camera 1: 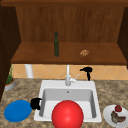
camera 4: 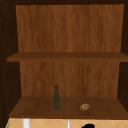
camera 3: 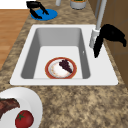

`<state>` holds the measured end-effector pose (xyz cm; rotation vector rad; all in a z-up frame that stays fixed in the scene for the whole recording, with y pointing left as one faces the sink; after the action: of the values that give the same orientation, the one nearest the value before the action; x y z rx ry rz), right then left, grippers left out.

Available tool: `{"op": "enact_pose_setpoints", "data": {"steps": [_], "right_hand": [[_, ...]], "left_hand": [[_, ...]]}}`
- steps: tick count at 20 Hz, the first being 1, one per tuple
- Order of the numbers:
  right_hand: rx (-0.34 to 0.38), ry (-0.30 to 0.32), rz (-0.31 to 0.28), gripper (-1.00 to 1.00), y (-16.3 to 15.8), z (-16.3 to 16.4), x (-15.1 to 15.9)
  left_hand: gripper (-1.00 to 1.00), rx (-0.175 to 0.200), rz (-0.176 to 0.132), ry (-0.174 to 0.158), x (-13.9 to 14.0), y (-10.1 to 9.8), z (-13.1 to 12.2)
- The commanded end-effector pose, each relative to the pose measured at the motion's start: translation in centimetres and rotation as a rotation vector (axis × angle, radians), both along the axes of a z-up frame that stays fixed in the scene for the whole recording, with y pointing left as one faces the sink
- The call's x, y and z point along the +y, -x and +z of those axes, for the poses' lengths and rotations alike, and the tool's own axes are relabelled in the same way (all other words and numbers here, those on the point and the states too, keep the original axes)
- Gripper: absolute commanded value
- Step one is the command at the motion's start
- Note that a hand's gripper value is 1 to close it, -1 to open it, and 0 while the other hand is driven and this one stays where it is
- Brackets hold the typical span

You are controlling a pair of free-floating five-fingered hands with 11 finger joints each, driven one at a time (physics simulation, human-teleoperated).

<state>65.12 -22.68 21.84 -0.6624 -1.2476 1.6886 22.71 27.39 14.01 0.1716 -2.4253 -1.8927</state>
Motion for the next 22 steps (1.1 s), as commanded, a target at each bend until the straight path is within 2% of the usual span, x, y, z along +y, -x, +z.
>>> {"op": "enact_pose_setpoints", "data": {"steps": [1, 11, 22], "right_hand": [[-0.011, -0.042, 0.006, -1.00, 1.0, -1.1, -2.8], [-0.080, -0.077, 0.005, -1.00, 4.1, -4.4, -9.4], [-0.062, -0.085, -0.004, -1.00, 8.4, -7.1, -16.8]], "left_hand": [[0.00, 0.000, 0.000, 0.000, 0.0, 0.0, 0.0], [0.00, 0.000, 0.000, 0.000, 0.0, 0.0, 0.0], [0.00, 0.000, 0.000, 0.000, 0.0, 0.0, 0.0]]}}
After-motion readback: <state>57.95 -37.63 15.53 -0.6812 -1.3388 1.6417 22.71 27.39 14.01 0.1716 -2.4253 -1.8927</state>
